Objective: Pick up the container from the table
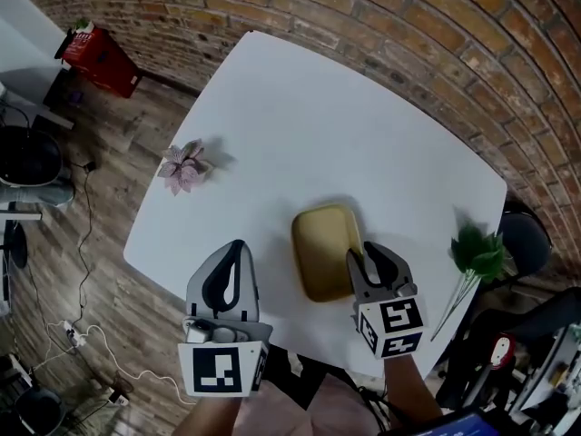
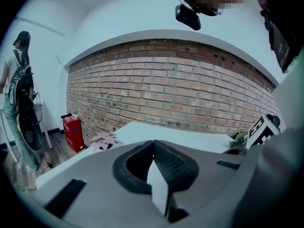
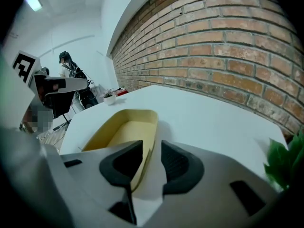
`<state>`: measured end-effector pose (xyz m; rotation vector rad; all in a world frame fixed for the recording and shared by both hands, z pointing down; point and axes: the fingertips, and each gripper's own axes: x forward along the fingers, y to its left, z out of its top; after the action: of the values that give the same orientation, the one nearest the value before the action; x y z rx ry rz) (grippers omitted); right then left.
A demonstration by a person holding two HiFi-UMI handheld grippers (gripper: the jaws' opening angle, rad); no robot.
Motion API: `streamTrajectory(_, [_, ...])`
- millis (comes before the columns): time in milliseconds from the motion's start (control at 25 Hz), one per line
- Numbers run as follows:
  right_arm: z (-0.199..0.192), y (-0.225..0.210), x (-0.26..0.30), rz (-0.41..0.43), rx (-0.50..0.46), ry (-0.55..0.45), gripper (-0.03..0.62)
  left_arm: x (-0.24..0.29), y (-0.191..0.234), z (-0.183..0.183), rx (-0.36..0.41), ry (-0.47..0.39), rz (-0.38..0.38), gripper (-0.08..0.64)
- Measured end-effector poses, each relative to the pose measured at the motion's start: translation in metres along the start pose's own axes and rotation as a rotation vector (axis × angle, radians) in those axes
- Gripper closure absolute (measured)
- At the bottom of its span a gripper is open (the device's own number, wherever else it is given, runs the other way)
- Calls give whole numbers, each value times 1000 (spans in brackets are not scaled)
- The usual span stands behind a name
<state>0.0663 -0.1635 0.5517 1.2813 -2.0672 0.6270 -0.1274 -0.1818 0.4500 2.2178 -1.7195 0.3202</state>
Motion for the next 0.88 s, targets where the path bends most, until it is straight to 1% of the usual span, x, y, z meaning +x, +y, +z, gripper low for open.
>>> streamTrajectory(120, [-4,-1,3,-6,6,11,471,3,1,-2,-12,1,-4,551])
streamTrajectory(240, [-8,0,6,-2,12,21,472,5,-3,-5,-44,11,-7,551])
streamTrajectory(400, [-11,1,9,0,21,30,477,8,-4,-7,-48,15,-16,551])
streamTrajectory(560, [-13,1,11,-2,27,36,486,11,-6,0,-7,-41,-51,551])
streamTrajectory(680, [-14,2,12,0,29,38,494,11,-5,-4,-11,-19,-48,551])
streamTrajectory(880, [-13,4,13,1,28,39,514,12,-5,-5,-15,-15,-50,551])
